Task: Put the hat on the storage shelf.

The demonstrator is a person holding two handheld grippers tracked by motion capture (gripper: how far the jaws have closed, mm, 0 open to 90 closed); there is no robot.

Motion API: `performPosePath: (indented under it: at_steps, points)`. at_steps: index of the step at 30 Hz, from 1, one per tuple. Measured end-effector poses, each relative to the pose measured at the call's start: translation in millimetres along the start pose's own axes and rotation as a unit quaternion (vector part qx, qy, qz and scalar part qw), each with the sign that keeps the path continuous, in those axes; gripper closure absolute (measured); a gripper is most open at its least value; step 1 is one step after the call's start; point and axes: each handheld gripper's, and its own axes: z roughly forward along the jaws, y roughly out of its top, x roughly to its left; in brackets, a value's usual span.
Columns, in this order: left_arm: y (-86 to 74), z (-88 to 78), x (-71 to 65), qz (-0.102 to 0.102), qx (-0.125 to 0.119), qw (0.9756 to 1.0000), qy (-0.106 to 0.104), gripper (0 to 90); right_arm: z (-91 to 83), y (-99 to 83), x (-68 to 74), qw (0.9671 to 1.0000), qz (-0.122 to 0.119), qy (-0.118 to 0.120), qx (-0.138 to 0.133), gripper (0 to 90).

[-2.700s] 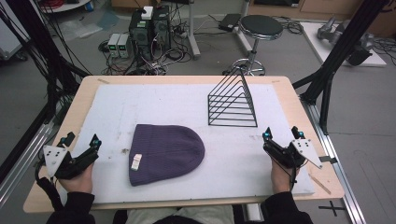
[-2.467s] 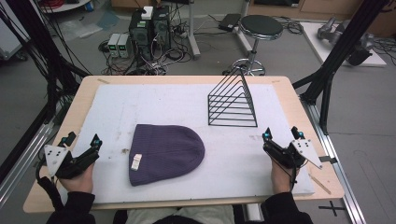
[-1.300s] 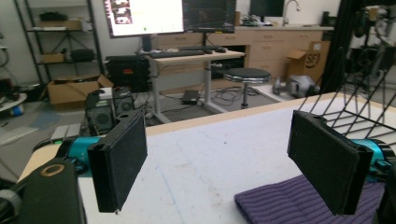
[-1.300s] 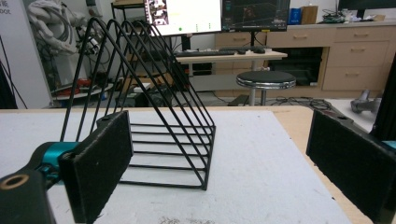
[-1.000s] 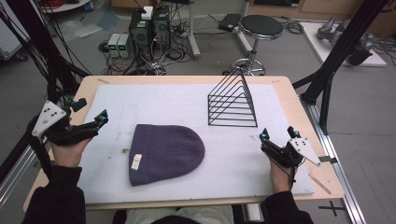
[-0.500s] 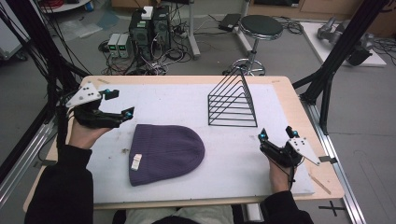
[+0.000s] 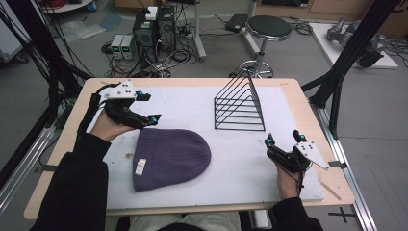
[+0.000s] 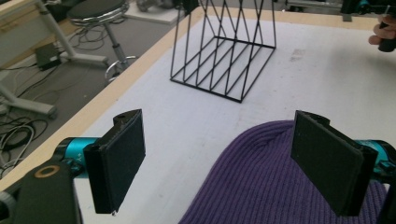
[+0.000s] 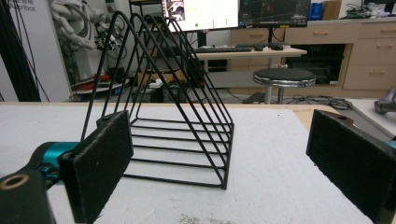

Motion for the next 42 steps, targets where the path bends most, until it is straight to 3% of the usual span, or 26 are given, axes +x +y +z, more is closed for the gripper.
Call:
performPosePath:
  at_steps: [3, 11, 19, 23, 28, 34, 37, 40, 42]
  points:
    - [5.0, 12.2, -2.5, 0.02, 0.015, 0.9997, -0.005, 17.8, 0.1, 0.0, 0.6, 1.0, 0.001, 0.003, 0.002, 6.4]
    - [13.4, 44.1, -4.7, 0.041, 0.047, 0.9971, -0.043, 19.0, 0.4, -0.2, 0.8, 1.0, -0.002, 0.006, 0.004, 6.4]
    - [5.3, 71.4, -5.4, 0.036, 0.075, 0.9942, -0.069, 18.7, 1.4, -0.9, 2.8, 0.9997, -0.007, 0.02, 0.011, 6.4]
    - [-0.2, 85.0, -5.6, 0.044, 0.088, 0.9926, -0.072, 18.1, 1.0, -0.8, 2.6, 0.9997, -0.007, 0.018, 0.011, 6.4]
    - [-10.6, 104.1, -5.4, 0.038, 0.113, 0.9892, -0.085, 17.1, 1.2, -0.6, 2.0, 0.9998, -0.007, 0.015, 0.01, 6.4]
    - [-19.0, 121.2, -4.4, 0.035, 0.124, 0.9878, -0.087, 17.4, 1.3, -0.6, 2.1, 0.9998, -0.007, 0.016, 0.01, 6.4]
    - [-23.2, 131.4, -8.8, 0.038, 0.136, 0.9849, -0.1, 18.0, 1.3, -0.6, 2.0, 0.9998, -0.006, 0.018, 0.01, 6.4]
    - [-27.9, 142.1, -13.3, 0.051, 0.162, 0.9795, -0.109, 18.1, 0.9, -0.5, 2.0, 0.9998, -0.005, 0.015, 0.009, 6.4]
    - [-29.9, 146.4, -15.8, 0.053, 0.165, 0.9786, -0.111, 18.5, 0.6, -0.3, 1.9, 0.9998, -0.005, 0.015, 0.008, 6.4]
